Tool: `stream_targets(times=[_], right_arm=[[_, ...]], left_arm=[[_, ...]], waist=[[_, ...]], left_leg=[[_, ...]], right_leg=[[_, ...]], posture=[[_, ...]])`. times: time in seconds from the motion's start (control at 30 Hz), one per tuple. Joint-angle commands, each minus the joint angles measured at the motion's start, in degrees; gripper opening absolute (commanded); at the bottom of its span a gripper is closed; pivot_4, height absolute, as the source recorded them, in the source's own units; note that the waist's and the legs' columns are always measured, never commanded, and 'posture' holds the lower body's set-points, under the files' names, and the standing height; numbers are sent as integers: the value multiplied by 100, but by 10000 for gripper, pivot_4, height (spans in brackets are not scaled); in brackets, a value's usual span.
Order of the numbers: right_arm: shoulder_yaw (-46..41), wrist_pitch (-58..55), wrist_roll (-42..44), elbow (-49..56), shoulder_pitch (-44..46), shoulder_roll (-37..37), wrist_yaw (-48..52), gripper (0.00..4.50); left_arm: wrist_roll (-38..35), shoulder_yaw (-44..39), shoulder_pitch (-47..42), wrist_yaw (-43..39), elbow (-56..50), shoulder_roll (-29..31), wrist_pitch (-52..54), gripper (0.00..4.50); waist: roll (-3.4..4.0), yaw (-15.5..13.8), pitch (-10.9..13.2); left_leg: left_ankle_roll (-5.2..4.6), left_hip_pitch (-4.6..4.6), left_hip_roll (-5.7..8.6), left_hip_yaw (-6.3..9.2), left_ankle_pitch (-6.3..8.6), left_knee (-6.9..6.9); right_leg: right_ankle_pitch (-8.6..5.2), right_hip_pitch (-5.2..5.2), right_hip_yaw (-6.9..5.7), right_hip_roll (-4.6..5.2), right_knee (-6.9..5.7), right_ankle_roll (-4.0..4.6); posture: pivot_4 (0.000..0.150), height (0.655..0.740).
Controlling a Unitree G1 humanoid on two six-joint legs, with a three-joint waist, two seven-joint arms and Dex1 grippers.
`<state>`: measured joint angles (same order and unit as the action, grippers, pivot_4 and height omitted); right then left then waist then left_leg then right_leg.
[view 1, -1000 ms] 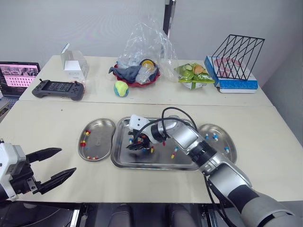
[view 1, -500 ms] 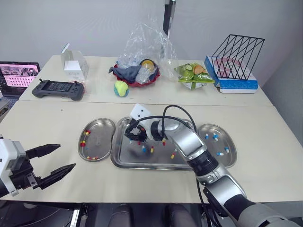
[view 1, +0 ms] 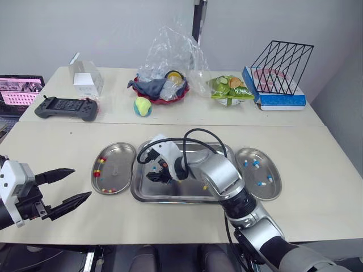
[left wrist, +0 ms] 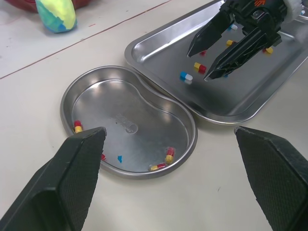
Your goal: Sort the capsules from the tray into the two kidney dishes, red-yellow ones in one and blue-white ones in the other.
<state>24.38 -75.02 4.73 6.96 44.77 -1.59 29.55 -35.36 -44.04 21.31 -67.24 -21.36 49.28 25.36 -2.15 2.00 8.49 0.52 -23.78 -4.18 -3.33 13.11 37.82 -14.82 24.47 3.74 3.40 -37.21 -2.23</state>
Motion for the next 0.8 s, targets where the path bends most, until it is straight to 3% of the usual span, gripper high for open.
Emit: stream_targets(times=[0.03, 0.57, 0.6, 0.73, 0.8], right_arm=[[-57, 52, 22, 64, -19, -159, -321, 34033], [9, 632, 78, -750, -70, -606, -1035, 34033], [33, 686, 92, -809, -82, -604, -1021, 28526], [144, 938, 65, -1093, 11, -661, -1022, 15692], [196, 979, 71, -1125, 28, -660, -1003, 15692]], left_arm=[[-75, -147, -25, -76, 23, 152, -38, 45000], [-441, -427, 120, -157, -24, 281, 495, 45000], [-614, -477, 166, -209, -50, 320, 705, 45000], [-751, -579, 224, -192, -232, 355, 825, 45000], [-686, -596, 222, -158, -227, 351, 782, 45000]], waist=[[0, 11, 0], [0, 65, 0], [0, 69, 0], [0, 76, 0], [0, 78, 0]], left_leg=[[0, 0, 0, 1, 0, 0], [0, -1, -2, 2, 0, -6], [0, -1, -2, 2, 0, -6], [0, -1, -7, 3, 0, -7], [0, 1, -7, 3, 0, -7]], right_leg=[[0, 0, 0, 0, 0, 0], [-2, 6, -2, -1, 1, 3], [-2, 5, -2, -1, 1, 3], [-3, 6, -3, -3, 1, 4], [-3, 4, -4, -3, 1, 4]], posture=[[1500, 7334], [1500, 7334], [1500, 7334], [1500, 7334], [1500, 7334]])
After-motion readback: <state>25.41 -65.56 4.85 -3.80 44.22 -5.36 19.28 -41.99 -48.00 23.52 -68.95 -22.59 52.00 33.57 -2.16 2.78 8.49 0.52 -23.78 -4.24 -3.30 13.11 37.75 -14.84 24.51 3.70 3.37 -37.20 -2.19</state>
